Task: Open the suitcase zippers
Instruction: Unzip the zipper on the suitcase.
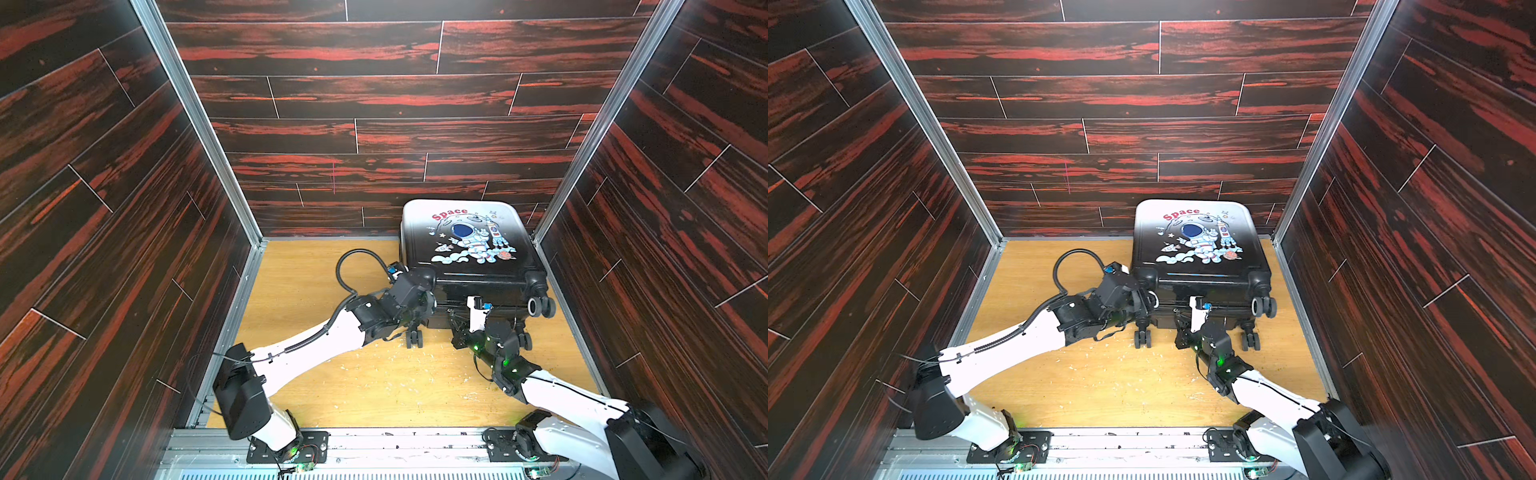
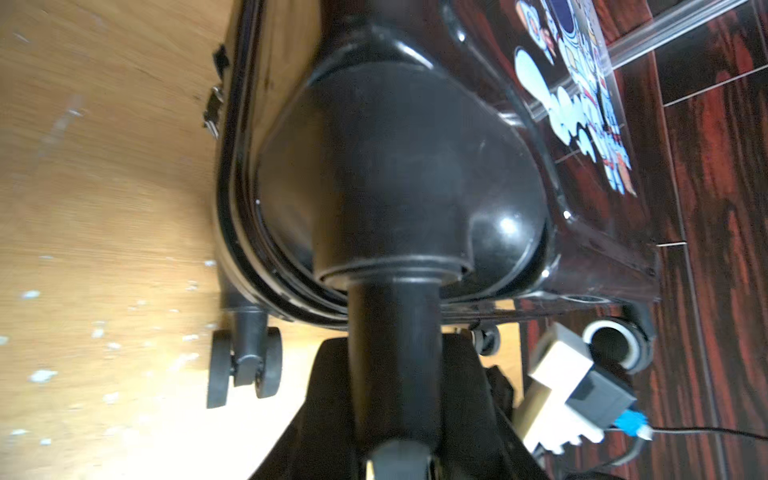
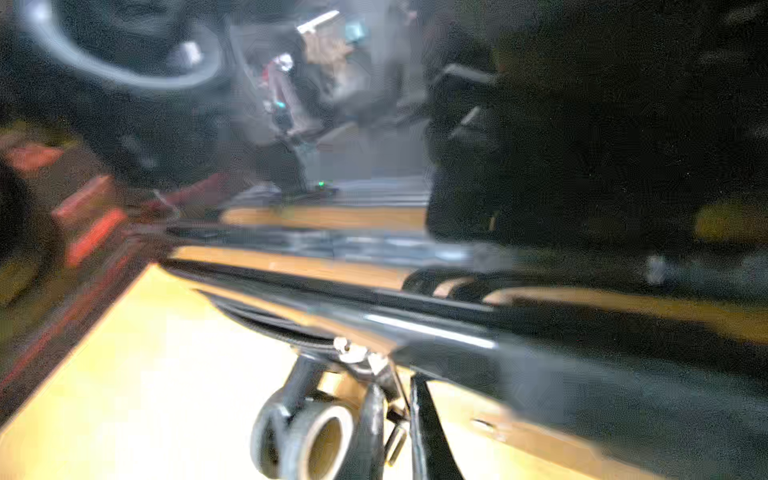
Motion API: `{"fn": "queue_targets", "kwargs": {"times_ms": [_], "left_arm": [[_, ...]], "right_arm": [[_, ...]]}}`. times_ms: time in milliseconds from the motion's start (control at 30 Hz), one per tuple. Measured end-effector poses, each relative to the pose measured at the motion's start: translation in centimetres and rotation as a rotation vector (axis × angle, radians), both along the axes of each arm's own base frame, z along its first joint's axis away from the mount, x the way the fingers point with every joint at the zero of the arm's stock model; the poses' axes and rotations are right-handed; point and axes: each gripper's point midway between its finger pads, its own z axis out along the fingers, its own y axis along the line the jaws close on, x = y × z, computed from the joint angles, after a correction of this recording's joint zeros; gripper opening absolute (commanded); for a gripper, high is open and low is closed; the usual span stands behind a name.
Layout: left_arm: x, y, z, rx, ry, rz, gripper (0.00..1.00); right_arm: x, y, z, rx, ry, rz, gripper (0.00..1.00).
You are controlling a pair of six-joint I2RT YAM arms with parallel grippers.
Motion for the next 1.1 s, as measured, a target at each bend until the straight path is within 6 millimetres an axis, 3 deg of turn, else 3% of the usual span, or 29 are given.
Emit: {"fn": "queue_targets", "kwargs": {"times_ms": [333,567,833,1100], "left_arm": [[-0.7,5.7,0.3,0.027,-0.054,0.077,0.0],[-0.1,10.2,1.8,0.044,-0.083,0.185,0.0],[-0.5,11.4,1.9,0.065,-0.063,0.203,0.0],[0.7,12.5,4.1,0.038,-0.089,0.243,0.0]], "right_arm": [[-1.4,-3.1,0.2,-0.186,-0.012,-0.071,0.0],[-0.9,-7.2,1.4,-0.315,-0.162,-0.237,0.0],[-1.1,-8.1,2.4,-0.423,-0.372,-0.243,0.0],[-0.3,-7.9,4.7,-0.481,-0.527,-0.268,0.0]]}}
